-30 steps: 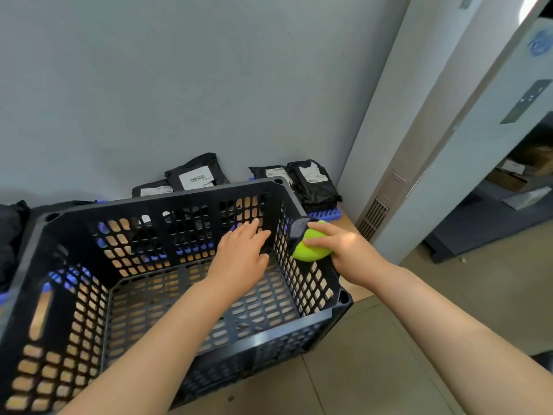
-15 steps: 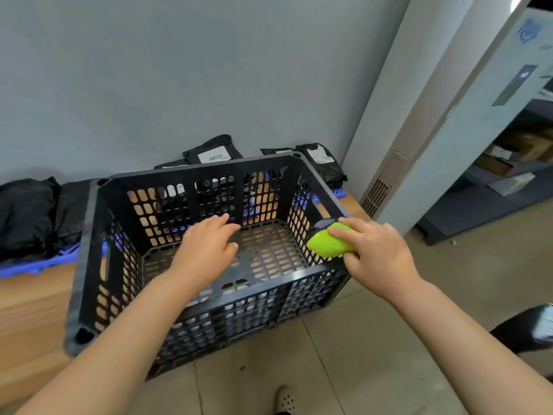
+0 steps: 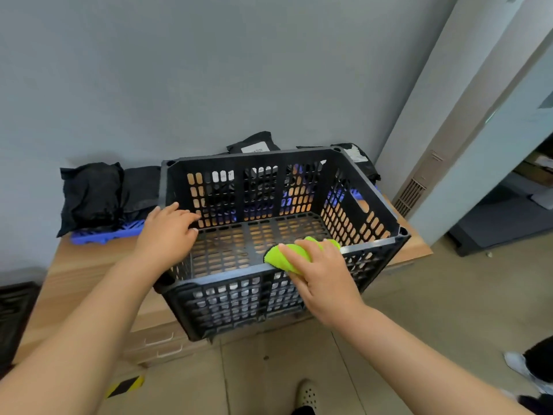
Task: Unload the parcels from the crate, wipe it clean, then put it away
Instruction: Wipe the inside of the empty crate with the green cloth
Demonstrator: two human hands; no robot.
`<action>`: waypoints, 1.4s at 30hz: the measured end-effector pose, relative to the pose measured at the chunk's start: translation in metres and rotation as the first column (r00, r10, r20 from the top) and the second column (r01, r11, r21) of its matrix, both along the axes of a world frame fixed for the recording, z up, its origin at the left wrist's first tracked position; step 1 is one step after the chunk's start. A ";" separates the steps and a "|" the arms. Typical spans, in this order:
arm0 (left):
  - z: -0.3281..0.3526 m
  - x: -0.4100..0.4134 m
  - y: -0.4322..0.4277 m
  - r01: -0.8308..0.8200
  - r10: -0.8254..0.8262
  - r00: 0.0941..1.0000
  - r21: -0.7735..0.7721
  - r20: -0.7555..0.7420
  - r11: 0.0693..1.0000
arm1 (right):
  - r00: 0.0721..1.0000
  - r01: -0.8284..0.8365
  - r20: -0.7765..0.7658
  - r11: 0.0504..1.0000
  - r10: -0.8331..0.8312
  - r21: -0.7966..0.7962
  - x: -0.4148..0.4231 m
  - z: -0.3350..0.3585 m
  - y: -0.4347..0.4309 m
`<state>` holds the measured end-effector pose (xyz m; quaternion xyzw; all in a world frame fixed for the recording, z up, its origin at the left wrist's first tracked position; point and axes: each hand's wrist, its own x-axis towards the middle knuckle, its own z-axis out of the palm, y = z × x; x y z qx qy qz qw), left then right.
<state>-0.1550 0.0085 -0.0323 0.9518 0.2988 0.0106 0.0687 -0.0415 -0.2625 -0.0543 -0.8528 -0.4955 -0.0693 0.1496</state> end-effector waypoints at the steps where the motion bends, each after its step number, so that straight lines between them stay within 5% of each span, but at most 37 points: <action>1: -0.002 -0.004 0.000 0.005 -0.005 1.000 -0.006 0.000 1.000 | 1.000 -0.023 0.015 1.000 0.023 -0.015 -0.010 -0.001 0.008; 13: -0.007 -0.013 -0.001 -0.027 0.029 0.990 -0.016 0.137 1.000 | 0.980 -0.154 0.117 0.987 0.158 -0.043 -0.082 0.002 0.072; 19: -0.008 -0.013 -0.004 -0.008 0.006 0.999 0.071 0.033 0.997 | 0.969 -0.182 0.160 0.982 0.188 -0.053 -0.070 0.001 0.064; 26: -0.005 -0.009 -0.011 0.032 -0.033 0.999 0.225 0.000 0.974 | 0.987 -0.112 0.107 0.991 0.120 -0.076 -0.031 0.001 0.030; 42: 0.007 0.069 -0.064 0.218 -0.229 0.968 0.103 0.102 0.970 | 0.992 0.069 -0.091 0.986 -0.084 -0.149 0.059 0.008 -0.051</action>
